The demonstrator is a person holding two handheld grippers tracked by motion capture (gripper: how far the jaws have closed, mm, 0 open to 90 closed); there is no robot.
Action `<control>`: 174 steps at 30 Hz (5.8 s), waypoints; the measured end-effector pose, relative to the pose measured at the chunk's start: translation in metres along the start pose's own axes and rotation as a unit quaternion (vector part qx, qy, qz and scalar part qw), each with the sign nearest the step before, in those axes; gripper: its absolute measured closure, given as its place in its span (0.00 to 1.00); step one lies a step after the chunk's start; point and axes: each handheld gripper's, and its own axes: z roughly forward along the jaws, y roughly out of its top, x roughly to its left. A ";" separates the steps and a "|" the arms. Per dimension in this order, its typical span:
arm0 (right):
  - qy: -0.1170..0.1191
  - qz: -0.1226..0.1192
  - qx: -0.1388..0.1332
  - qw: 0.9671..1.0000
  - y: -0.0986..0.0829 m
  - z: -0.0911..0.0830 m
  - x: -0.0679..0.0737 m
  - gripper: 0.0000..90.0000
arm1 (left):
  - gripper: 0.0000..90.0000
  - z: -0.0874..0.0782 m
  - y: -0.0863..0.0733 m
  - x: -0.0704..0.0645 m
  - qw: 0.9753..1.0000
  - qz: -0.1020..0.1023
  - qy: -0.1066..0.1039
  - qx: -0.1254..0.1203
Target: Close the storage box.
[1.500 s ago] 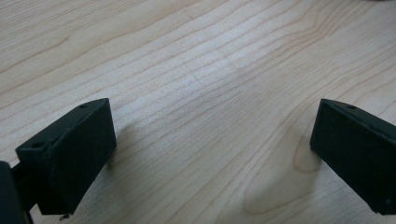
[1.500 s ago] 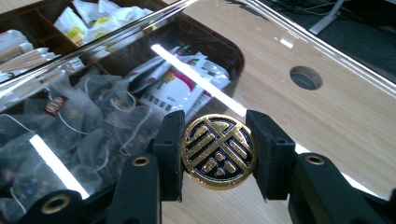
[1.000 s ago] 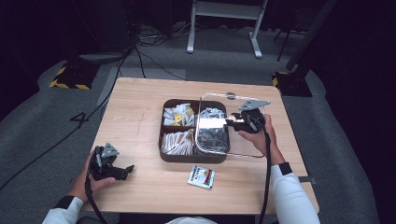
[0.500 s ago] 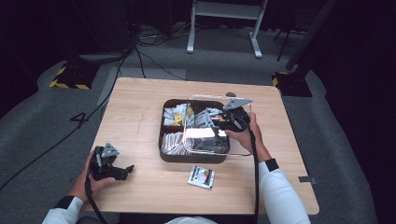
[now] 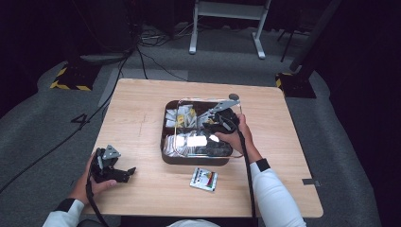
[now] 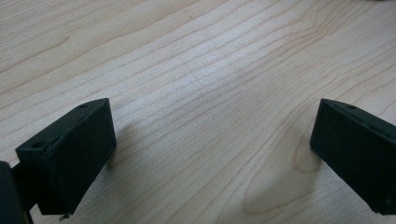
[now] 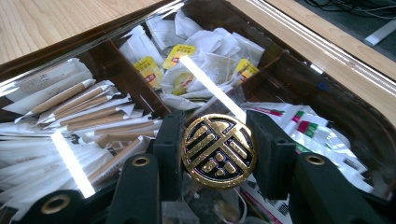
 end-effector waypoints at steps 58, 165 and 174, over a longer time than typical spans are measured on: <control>0.020 0.013 0.014 1.000 0.010 0.047 0.015 0.66 | 0.01 0.000 0.000 0.000 1.000 0.000 0.000 0.000; -0.043 -0.054 0.016 0.997 -0.094 -0.083 -0.005 0.30 | 0.01 0.000 0.000 0.000 1.000 0.000 0.000 0.000; -0.053 -0.049 0.015 0.997 -0.106 -0.094 -0.008 0.30 | 0.01 0.000 0.000 0.000 1.000 0.000 0.000 0.000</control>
